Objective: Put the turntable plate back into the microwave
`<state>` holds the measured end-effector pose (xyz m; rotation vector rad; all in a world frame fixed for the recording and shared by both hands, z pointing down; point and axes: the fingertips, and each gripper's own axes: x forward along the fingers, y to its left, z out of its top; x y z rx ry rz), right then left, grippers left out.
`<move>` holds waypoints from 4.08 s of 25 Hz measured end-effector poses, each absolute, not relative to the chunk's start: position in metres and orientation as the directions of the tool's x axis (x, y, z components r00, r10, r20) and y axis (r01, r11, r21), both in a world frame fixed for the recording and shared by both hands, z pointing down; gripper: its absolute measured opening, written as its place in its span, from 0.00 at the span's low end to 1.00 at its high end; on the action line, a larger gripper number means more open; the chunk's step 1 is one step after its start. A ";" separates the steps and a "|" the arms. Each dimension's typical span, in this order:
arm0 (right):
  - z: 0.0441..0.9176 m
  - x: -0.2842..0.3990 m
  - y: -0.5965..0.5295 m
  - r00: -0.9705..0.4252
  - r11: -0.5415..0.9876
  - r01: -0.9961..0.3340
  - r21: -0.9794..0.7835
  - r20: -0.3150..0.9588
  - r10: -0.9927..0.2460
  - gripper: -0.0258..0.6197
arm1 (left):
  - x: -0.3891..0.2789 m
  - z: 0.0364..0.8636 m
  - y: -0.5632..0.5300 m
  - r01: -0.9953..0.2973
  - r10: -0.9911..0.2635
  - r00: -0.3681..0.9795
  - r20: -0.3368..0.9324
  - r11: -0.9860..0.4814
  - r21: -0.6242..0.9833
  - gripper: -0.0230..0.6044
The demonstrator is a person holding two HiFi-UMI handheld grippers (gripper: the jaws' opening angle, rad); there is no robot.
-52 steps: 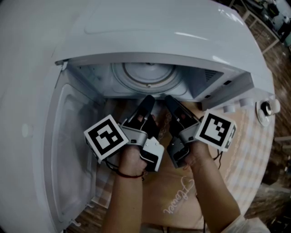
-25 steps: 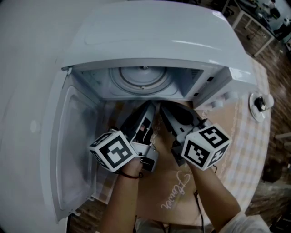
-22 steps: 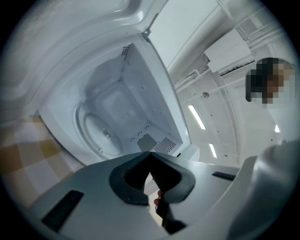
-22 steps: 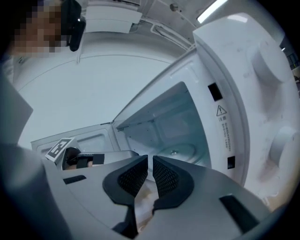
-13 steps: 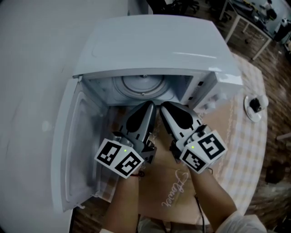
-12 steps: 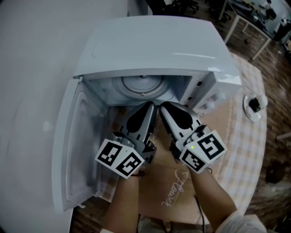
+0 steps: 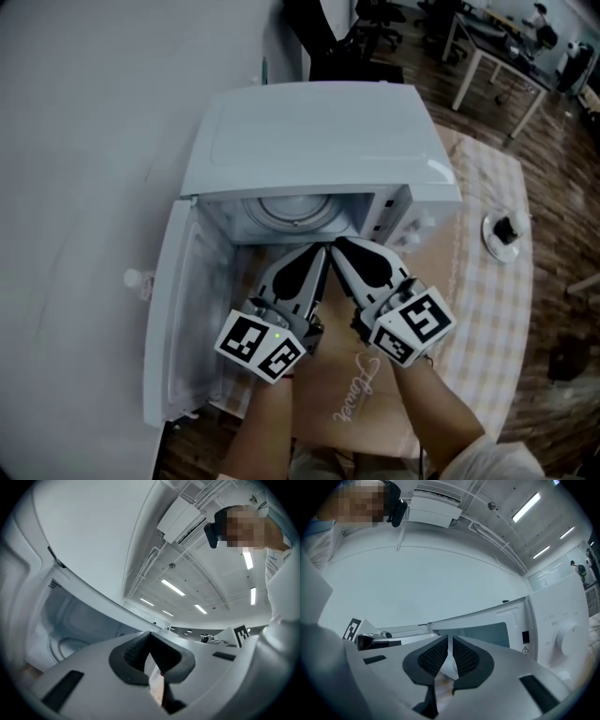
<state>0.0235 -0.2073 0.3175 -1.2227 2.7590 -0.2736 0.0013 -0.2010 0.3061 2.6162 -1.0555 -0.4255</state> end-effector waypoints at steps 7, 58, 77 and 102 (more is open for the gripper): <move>0.283 0.025 -0.182 -0.673 0.667 -0.716 -0.208 -0.050 -0.738 0.11 | 0.005 0.270 -0.177 -0.613 -0.690 0.702 -0.175 -0.711 0.343 0.04; 0.101 0.036 0.029 -0.666 0.663 -0.745 0.068 -0.135 -0.734 0.09 | 0.026 0.095 0.030 -0.474 -0.492 0.845 -0.208 -0.870 0.134 0.04; 0.088 0.033 0.046 -0.689 0.674 -0.724 0.146 -0.107 -0.717 0.09 | 0.025 0.082 0.047 -0.479 -0.482 0.849 -0.215 -0.875 0.072 0.04; 0.087 0.025 0.042 -0.691 0.673 -0.721 0.163 -0.099 -0.716 0.09 | 0.017 0.085 0.044 -0.475 -0.480 0.848 -0.224 -0.877 0.079 0.04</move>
